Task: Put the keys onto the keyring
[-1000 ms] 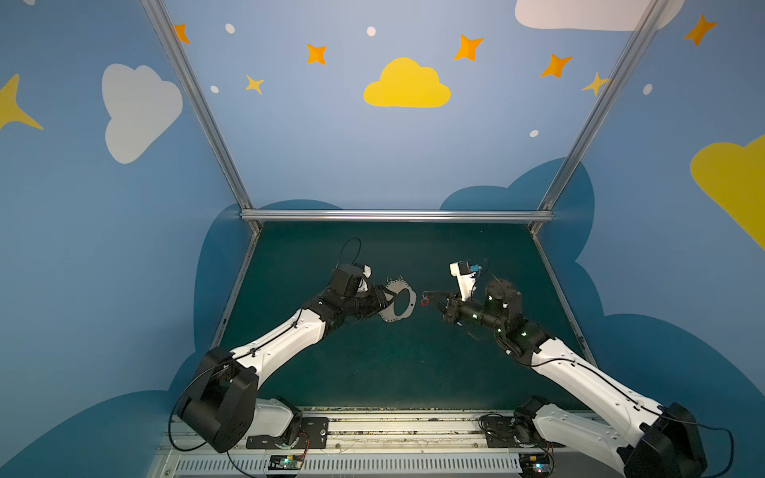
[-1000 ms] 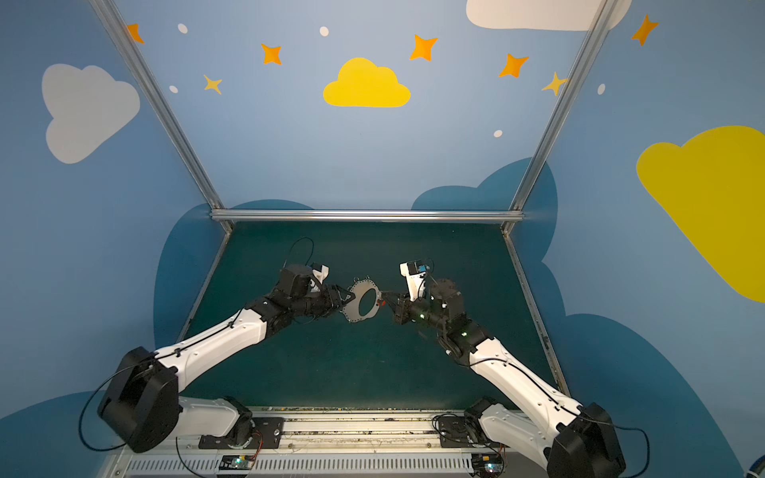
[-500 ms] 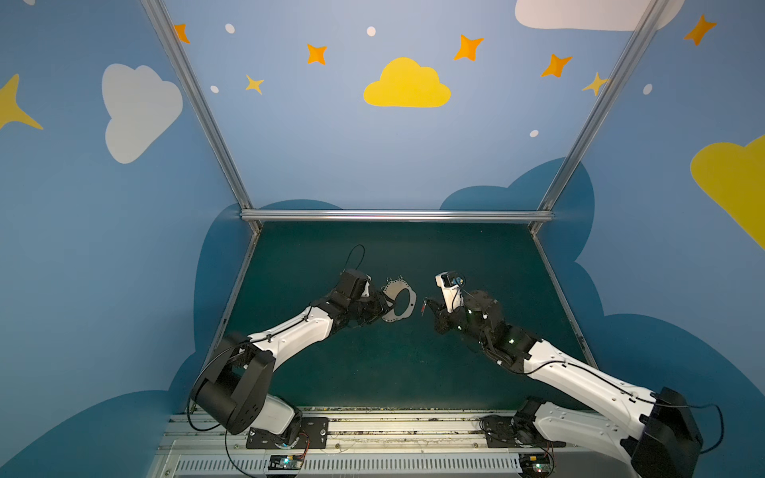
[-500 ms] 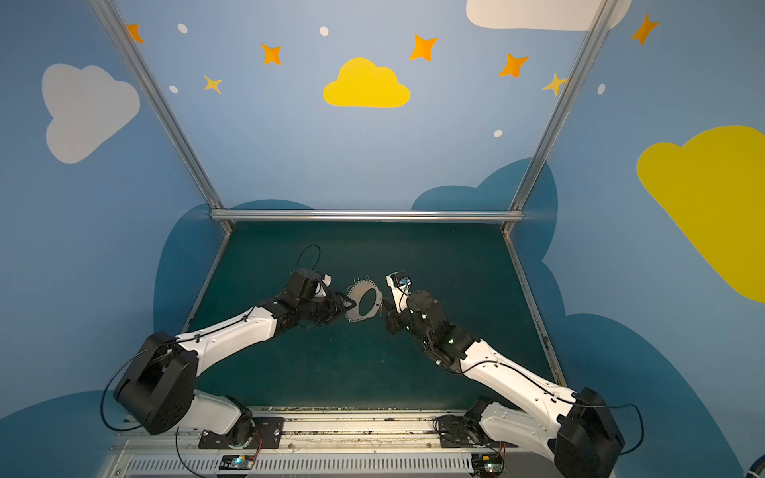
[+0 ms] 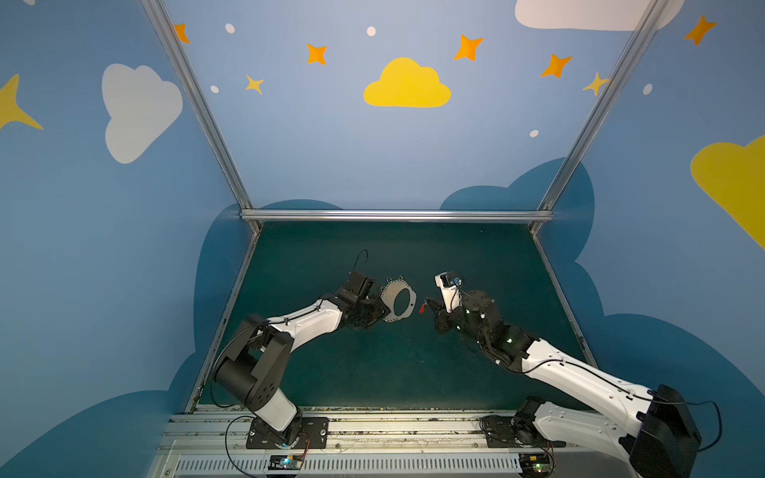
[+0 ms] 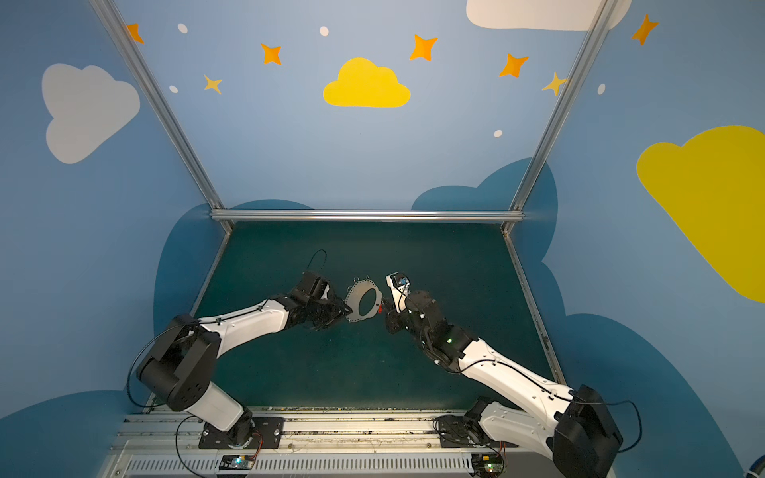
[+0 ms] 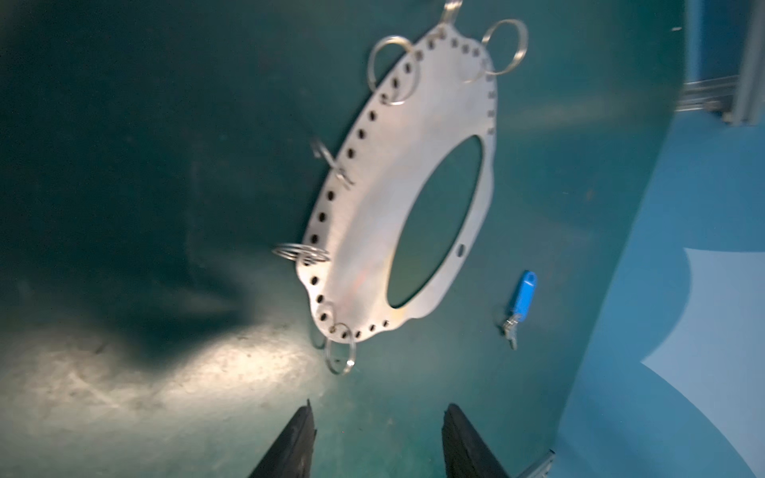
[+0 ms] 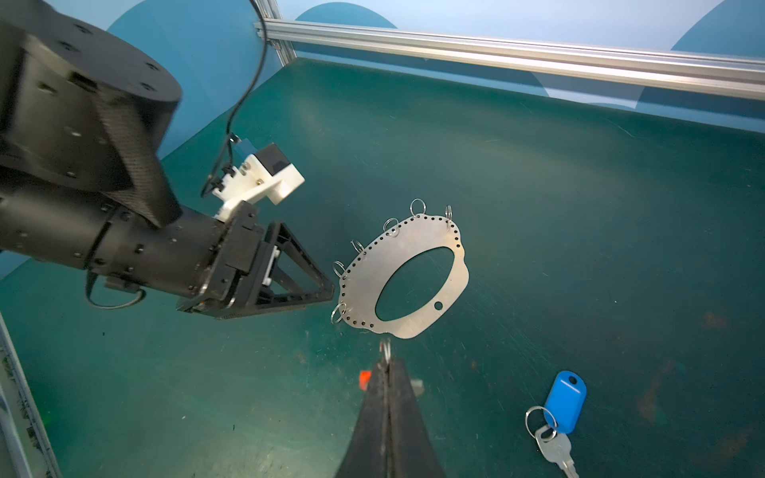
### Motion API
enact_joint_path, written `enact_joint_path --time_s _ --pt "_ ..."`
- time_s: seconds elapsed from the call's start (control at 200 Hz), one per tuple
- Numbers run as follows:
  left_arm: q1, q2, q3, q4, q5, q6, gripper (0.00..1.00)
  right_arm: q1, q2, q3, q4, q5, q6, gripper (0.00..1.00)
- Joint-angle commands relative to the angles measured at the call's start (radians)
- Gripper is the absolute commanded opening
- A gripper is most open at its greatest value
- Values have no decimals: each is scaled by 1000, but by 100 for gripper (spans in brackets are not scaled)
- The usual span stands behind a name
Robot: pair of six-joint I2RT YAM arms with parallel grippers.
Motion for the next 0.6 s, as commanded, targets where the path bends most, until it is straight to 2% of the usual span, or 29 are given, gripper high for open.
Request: enact_joint_path --time_s 0.0,0.265,0.31,0.456,0.596 --pt "0 43 32 -51 -51 -7 52 9 13 -6 11 -6 32 0" --pt "-3 187 195 -189 -84 81 49 28 75 -47 41 -32 69 0" --pt "-4 211 220 -211 -84 94 44 29 82 -50 44 -33 76 0" --pt "-9 265 262 -253 -78 109 39 36 89 -61 49 -26 87 0" --pt "-16 283 262 -257 -60 114 20 36 85 -65 45 -21 84 0"
